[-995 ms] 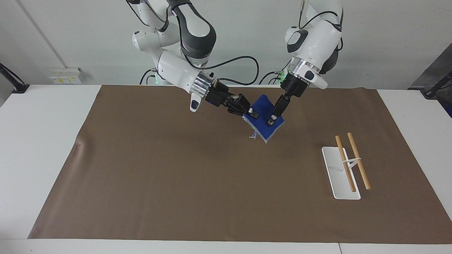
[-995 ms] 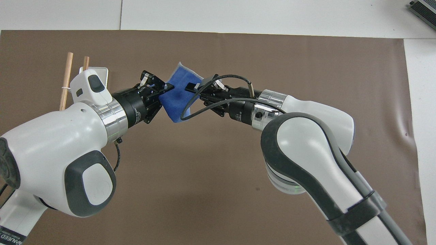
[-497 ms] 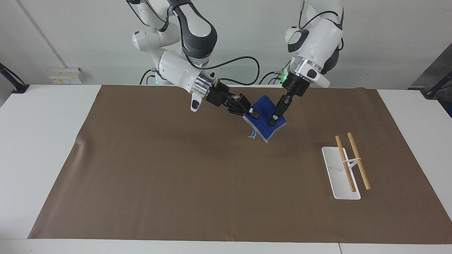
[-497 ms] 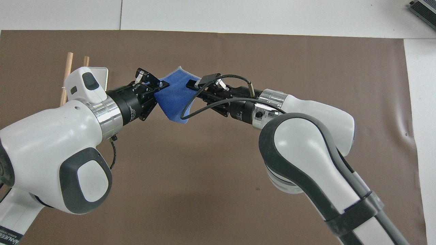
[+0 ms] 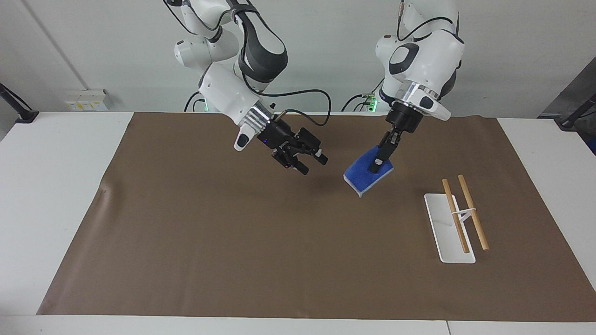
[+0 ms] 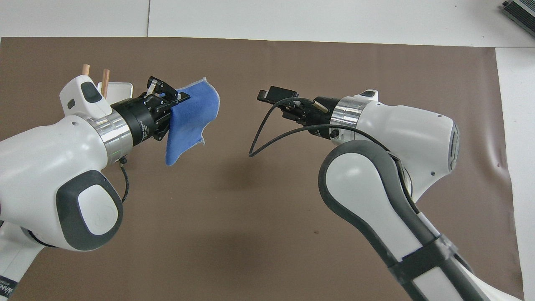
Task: Right arm passes towel to left arm to hang
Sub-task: 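Open the right gripper and pull it back from the towel, then drape the towel over the wooden rods with the left gripper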
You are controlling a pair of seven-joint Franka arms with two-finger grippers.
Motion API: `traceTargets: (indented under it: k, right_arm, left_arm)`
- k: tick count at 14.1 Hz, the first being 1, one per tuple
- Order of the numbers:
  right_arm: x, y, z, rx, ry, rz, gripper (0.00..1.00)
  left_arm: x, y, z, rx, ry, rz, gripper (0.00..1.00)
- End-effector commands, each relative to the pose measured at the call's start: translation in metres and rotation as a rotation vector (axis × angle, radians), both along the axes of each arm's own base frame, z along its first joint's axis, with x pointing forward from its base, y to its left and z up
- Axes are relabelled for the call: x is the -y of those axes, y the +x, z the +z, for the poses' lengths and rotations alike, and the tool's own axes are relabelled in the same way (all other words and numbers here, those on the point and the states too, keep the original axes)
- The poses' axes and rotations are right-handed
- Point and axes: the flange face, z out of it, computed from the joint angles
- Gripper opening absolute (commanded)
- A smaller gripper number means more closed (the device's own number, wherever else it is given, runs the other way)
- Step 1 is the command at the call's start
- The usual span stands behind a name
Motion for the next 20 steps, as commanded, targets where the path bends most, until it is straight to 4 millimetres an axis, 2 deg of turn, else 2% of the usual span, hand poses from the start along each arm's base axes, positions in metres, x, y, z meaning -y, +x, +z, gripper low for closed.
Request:
traceTargets:
  k: [1, 3, 4, 6, 8, 12, 14, 17, 18, 20]
  right_arm:
    - [0.034, 0.010, -0.006, 0.047, -0.199, 0.045, 1.00]
    - [0.063, 0.015, -0.011, 0.014, -0.331, 0.103, 1.00]
    - [0.077, 0.017, -0.011, -0.001, -0.392, 0.130, 1.00]
    - [0.104, 0.015, -0.009, -0.042, -0.528, 0.196, 1.00]
    - [0.126, 0.009, -0.002, -0.097, -0.611, 0.212, 1.00]
    - [0.145, 0.005, 0.036, -0.163, -0.710, 0.249, 1.00]
    - [0.153, 0.003, 0.055, -0.182, -0.734, 0.254, 1.00]
    - [0.177, 0.001, 0.080, -0.221, -0.792, 0.245, 1.00]
    - [0.190, -0.003, 0.097, -0.226, -0.804, 0.225, 1.00]
    - [0.217, -0.013, 0.113, -0.245, -0.806, 0.199, 1.00]
  left_arm:
    - [-0.029, 0.005, -0.020, 0.014, 0.017, 0.063, 0.00]
    - [-0.039, 0.008, -0.046, 0.037, 0.038, 0.116, 0.00]
    - [-0.051, 0.013, -0.054, 0.049, 0.047, 0.152, 0.00]
    - [-0.084, 0.025, -0.068, 0.046, 0.056, 0.228, 0.00]
    - [-0.119, 0.031, -0.072, 0.042, 0.063, 0.289, 0.00]
    - [-0.198, 0.030, -0.086, 0.030, 0.075, 0.442, 0.00]
    - [-0.224, 0.029, -0.093, 0.023, 0.076, 0.496, 0.00]
    - [-0.257, 0.026, -0.114, 0.011, 0.074, 0.597, 0.00]
    - [-0.265, 0.024, -0.119, -0.009, 0.052, 0.641, 0.00]
    - [-0.288, 0.018, -0.125, -0.031, 0.031, 0.707, 0.00]
